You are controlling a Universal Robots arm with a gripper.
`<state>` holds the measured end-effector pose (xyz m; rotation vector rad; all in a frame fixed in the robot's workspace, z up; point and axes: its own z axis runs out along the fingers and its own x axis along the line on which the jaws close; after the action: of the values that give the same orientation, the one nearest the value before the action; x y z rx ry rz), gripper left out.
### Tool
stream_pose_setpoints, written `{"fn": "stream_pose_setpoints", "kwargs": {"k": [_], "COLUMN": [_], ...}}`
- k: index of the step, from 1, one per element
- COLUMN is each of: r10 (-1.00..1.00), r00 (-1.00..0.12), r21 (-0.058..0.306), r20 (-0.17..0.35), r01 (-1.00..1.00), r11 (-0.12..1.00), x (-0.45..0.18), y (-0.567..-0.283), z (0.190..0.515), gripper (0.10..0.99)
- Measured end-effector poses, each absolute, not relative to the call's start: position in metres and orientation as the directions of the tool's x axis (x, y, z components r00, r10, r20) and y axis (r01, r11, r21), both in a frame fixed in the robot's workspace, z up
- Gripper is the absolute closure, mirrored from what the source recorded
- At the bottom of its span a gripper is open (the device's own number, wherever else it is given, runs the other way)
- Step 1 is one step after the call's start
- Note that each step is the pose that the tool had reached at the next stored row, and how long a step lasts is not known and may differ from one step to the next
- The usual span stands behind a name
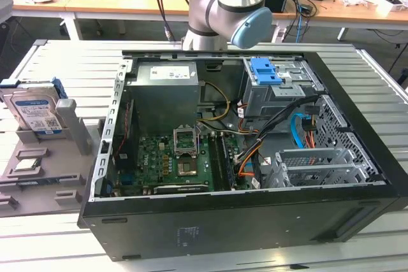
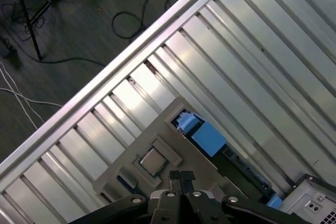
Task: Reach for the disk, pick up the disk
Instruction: 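Pick up the disk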
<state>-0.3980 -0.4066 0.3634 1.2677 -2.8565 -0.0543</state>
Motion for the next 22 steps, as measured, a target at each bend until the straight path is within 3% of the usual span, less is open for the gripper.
{"fn": "stream_pose_setpoints", "kwargs": {"k": [22], "r10": [-0.889], "r00": [-0.458], "r21": [0.038], "r20": [0.000], "r01": [-0.888], "r11": [0.457], "x": [-0.3980], "y": [-0.4066], "z": [0.3633], "gripper": [0.980]}}
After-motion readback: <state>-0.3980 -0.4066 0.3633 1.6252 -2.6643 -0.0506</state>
